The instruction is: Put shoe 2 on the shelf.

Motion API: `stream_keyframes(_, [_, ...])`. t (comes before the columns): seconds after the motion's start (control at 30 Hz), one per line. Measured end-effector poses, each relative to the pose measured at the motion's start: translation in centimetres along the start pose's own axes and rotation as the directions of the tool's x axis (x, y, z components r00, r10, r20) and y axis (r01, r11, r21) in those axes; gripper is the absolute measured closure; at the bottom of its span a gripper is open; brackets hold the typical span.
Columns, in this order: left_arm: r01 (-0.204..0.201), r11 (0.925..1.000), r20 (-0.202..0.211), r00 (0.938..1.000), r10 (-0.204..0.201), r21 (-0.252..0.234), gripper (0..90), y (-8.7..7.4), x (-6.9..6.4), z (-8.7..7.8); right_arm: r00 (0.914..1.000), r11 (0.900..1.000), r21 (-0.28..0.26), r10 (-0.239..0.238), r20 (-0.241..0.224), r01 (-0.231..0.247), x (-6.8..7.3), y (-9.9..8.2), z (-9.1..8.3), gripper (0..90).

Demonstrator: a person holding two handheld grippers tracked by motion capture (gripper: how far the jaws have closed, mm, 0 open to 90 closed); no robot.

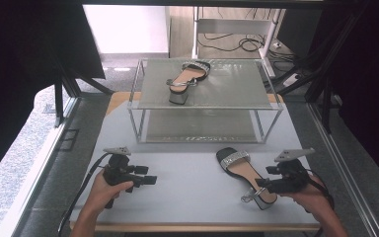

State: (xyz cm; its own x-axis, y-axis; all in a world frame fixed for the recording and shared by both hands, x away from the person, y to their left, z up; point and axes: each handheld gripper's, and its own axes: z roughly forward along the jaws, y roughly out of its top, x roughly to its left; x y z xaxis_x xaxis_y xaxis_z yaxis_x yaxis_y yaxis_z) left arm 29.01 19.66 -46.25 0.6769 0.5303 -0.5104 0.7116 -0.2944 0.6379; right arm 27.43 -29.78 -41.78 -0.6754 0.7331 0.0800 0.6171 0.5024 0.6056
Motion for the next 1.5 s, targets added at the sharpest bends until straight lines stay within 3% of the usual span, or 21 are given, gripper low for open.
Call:
stream_keyframes(0.13, [0.003, 1.0, 0.006, 1.0, -0.003, 0.003, 29.4, 0.0, -0.1, 0.2, 0.9999, 0.9963, 0.085, 0.003, -0.015, -0.002, -0.6, 1.2, 1.7, 35.2])
stream_keyframes(0.27, [-0.002, 1.0, 0.012, 0.9999, 0.002, -0.005, 29.6, 0.0, -0.2, 0.0, 1.0, 0.9854, 0.17, -0.007, -0.001, 0.008, -0.7, 2.0, 3.2, 33.6])
stream_keyframes(0.6, [-0.01, 0.9999, 0.02, 0.9998, 0.01, -0.002, 29.6, 0.1, -0.3, 0.1, 0.9967, 0.9454, 0.326, -0.015, 0.079, -0.012, -0.7, 3.1, 6.6, 29.0])
stream_keyframes(0.73, [-0.014, 0.9999, 0.023, 0.9996, 0.014, -0.007, 29.6, 0.1, -0.4, 0.0, 0.9971, 0.9326, 0.36, -0.004, 0.076, -0.024, -0.6, 3.2, 7.5, 29.3])
stream_keyframes(0.87, [-0.015, 0.9998, 0.024, 0.9996, 0.015, -0.009, 29.6, 0.1, -0.4, -0.1, 0.9954, 0.9182, 0.396, -0.023, 0.093, -0.015, -0.2, 3.3, 8.3, 29.9])
stream_keyframes(0.97, [-0.017, 0.9998, 0.024, 0.9996, 0.018, -0.004, 29.5, 0.1, -0.4, -0.1, 0.9951, 0.9083, 0.417, -0.007, 0.099, -0.035, -0.3, 3.2, 8.5, 31.9])
stream_keyframes(1.07, [-0.016, 0.9998, 0.025, 0.9996, 0.016, -0.008, 29.6, 0.1, -0.4, 0.0, 0.9953, 0.8897, 0.454, 0.005, 0.097, -0.048, -0.4, 2.9, 9.0, 32.5])
stream_keyframes(1.27, [-0.016, 0.9998, 0.022, 0.9996, 0.017, -0.006, 29.6, 0.1, -0.4, 0.0, 0.9937, 0.8751, 0.477, 0.037, 0.106, -0.083, -0.4, 3.1, 9.4, 36.7])
stream_keyframes(1.5, [-0.012, 0.9999, 0.02, 0.9997, 0.012, -0.005, 29.6, 0.0, -0.3, 0.0, 0.9908, 0.8733, 0.471, 0.082, 0.108, -0.123, -1.1, 3.2, 9.2, 40.2])
